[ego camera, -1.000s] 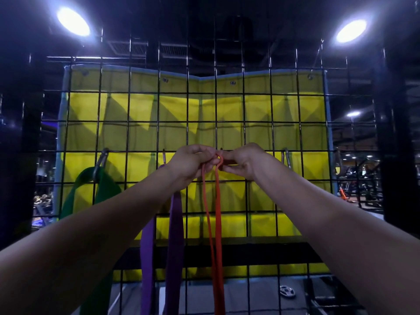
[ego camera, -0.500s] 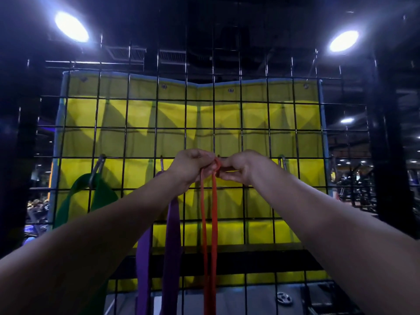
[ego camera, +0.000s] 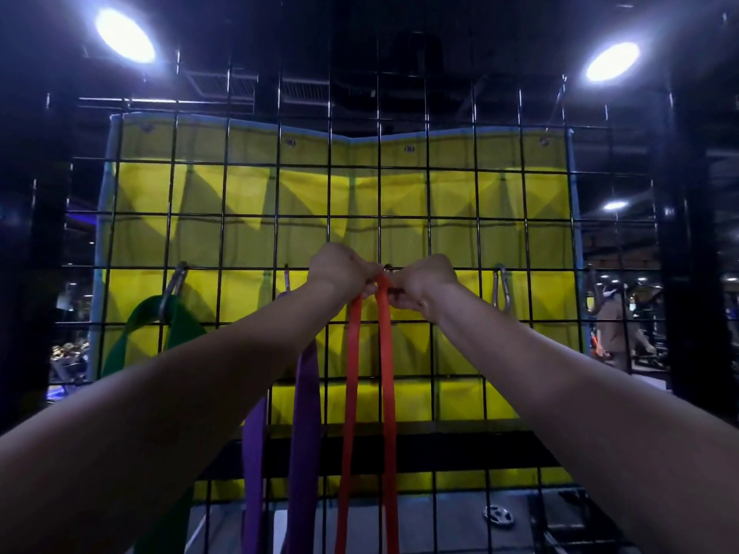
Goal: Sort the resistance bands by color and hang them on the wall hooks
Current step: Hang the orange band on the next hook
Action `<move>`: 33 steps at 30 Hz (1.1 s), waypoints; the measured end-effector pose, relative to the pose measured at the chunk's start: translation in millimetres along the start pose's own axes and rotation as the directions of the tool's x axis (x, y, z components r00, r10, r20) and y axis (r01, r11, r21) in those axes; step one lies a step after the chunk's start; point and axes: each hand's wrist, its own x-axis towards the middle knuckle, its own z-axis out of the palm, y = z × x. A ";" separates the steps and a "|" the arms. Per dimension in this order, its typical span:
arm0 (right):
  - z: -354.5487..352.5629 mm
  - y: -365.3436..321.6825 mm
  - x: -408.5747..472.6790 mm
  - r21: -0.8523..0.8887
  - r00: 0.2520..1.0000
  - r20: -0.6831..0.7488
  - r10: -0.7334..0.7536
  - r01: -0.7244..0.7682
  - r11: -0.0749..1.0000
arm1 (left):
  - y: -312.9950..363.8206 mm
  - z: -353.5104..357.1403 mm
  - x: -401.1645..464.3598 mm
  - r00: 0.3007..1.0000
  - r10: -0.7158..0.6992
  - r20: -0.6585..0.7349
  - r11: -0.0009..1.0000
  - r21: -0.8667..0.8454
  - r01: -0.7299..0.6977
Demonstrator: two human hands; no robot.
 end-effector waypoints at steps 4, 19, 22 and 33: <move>0.9 3.4 3.1 -0.031 0.998 -0.016 -0.063 0.063 0.998 | 2.4 -0.5 2.6 0.991 -0.122 0.062 0.986 -0.106 0.128; -9.9 0.7 1.6 0.010 0.994 0.072 -0.082 0.082 0.997 | -28.4 -5.3 -5.9 0.963 0.201 0.177 0.976 0.050 -0.213; -11.1 1.7 -2.4 0.014 0.993 0.077 -0.084 0.084 0.996 | -35.6 -7.0 -14.5 0.968 0.188 0.168 0.975 0.087 -0.205; -30.0 8.9 -30.1 -0.116 0.977 0.204 -0.056 0.081 0.990 | -27.4 2.5 -33.4 0.952 0.210 0.224 0.969 0.083 -0.233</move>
